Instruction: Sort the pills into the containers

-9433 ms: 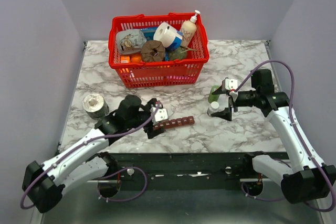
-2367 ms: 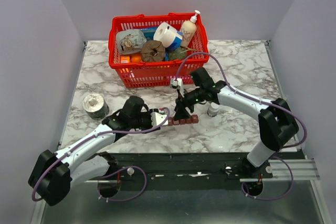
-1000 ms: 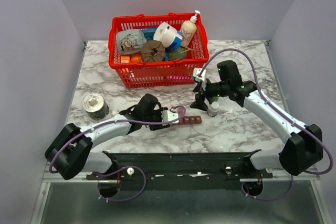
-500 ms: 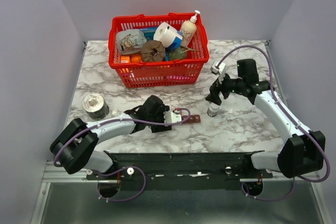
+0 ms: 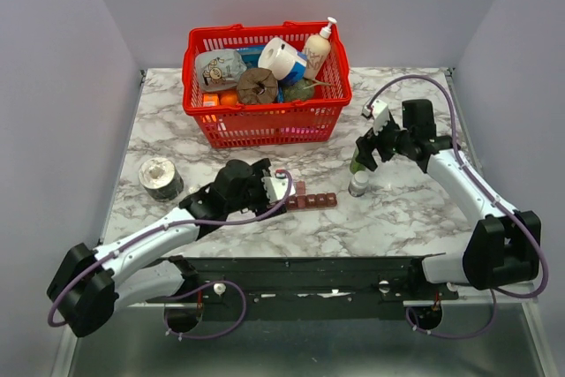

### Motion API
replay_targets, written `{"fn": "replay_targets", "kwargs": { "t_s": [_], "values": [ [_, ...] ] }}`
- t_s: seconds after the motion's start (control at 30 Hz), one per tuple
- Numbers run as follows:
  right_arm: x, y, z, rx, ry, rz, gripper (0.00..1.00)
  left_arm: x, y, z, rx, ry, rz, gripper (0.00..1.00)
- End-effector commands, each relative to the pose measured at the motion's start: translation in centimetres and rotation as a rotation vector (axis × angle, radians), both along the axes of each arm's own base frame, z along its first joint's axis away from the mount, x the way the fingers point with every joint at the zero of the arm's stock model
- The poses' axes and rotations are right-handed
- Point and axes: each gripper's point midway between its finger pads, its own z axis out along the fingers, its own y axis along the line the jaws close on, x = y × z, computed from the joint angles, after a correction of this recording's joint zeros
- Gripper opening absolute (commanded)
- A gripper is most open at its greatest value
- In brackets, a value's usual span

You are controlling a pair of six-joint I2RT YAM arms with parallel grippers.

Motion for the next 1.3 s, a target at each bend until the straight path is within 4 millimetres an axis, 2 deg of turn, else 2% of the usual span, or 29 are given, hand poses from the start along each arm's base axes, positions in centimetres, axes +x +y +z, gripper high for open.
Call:
{"fn": "replay_targets", "kwargs": {
  "t_s": [0.0, 0.2, 0.47, 0.57, 0.67, 0.93, 1.1, 1.27],
  "values": [
    [1.3, -1.8, -1.8, -0.054, 0.019, -0.104, 0.96, 0.4, -0.7, 3.9, -0.203, 0.006, 0.104, 0.99],
    [1.9, -2.1, -3.2, -0.081, 0.053, -0.122, 0.96, 1.0, -0.9, 6.2, -0.340, 0.047, 0.210, 0.99],
    [1.0, -1.1, -4.4, -0.031, 0.120, -0.088, 0.95, 1.7, -1.1, 9.5, -0.604, 0.107, 0.330, 0.99],
    [1.2, -0.8, -5.0, -0.009, 0.153, -0.108, 0.95, 1.5, -1.9, 11.0, -0.689, 0.122, 0.297, 0.99],
    [1.8, -1.4, -5.4, -0.010, 0.166, -0.171, 0.94, 1.5, -2.6, 11.7, -0.729, 0.148, 0.286, 0.99],
    [2.1, -1.1, -4.7, 0.013, 0.125, -0.161, 0.85, 1.4, -3.4, 11.4, -0.707, 0.159, 0.246, 0.99],
    [2.0, -0.8, -5.0, 0.020, 0.133, -0.142, 0.75, 1.3, -3.6, 11.5, -0.704, 0.155, 0.230, 0.99],
    [1.9, -0.4, -4.7, 0.036, 0.137, -0.124, 0.72, 1.5, -4.0, 11.7, -0.713, 0.154, 0.219, 0.99]
  ]
}}
